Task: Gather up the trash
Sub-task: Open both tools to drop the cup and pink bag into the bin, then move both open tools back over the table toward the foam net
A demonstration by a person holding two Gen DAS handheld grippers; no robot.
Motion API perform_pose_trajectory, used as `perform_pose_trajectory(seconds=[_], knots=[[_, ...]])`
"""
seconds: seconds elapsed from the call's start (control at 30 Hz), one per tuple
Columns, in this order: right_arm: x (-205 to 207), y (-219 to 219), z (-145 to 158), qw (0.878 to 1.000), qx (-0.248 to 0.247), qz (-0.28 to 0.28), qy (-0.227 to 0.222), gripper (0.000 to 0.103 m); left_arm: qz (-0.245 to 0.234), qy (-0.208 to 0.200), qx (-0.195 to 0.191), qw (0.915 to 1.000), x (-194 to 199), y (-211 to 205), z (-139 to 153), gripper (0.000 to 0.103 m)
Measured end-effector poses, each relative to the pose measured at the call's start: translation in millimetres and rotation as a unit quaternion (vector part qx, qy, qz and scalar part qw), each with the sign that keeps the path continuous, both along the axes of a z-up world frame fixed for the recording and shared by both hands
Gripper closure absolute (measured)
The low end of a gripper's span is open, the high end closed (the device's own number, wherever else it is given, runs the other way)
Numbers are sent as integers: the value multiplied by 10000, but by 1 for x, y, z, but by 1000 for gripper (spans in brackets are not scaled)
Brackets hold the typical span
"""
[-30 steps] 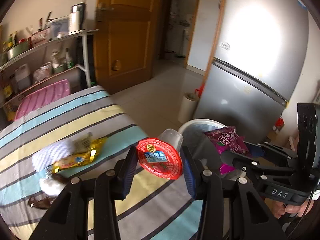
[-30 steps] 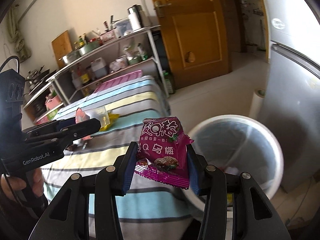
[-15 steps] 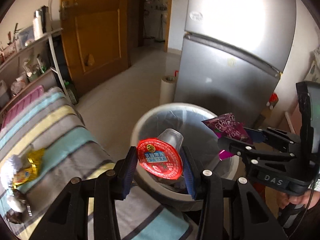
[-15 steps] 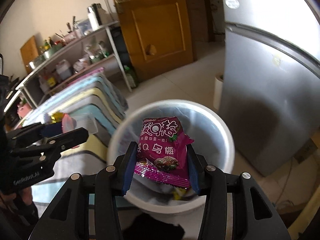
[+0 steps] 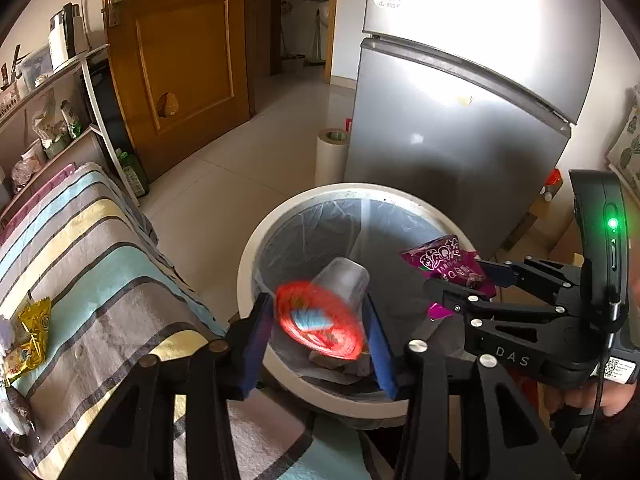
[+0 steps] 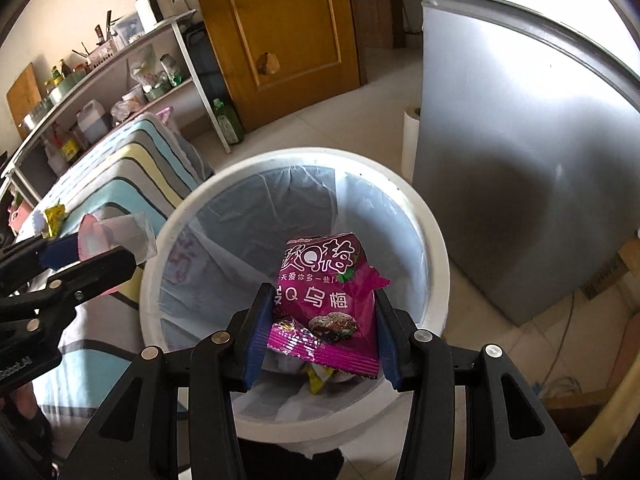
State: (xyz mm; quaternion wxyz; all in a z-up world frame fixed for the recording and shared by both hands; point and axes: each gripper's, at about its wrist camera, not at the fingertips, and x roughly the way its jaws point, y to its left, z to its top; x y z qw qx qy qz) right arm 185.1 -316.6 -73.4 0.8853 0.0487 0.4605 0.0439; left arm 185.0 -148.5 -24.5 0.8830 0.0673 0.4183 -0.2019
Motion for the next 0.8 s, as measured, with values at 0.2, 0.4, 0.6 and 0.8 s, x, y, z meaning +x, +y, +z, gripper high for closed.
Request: perform_pose_trajectory(seconds=[0.2, 0.4, 0.6, 0.8], knots=[[-1, -1, -3, 9999, 31, -99, 46, 48, 70, 13, -50, 10000, 3, 5, 0, 38], [-5, 2, 6, 9999, 41, -125, -76, 45, 147, -26, -153, 9998, 0, 12, 6, 35], [-13, 7, 20, 9995, 99, -128, -272, 45, 245, -175, -271, 9992, -9, 27, 18, 34], [-22, 20, 34, 9987, 127, -77, -496, 45, 417, -341, -338, 9980, -20, 47, 30, 33]])
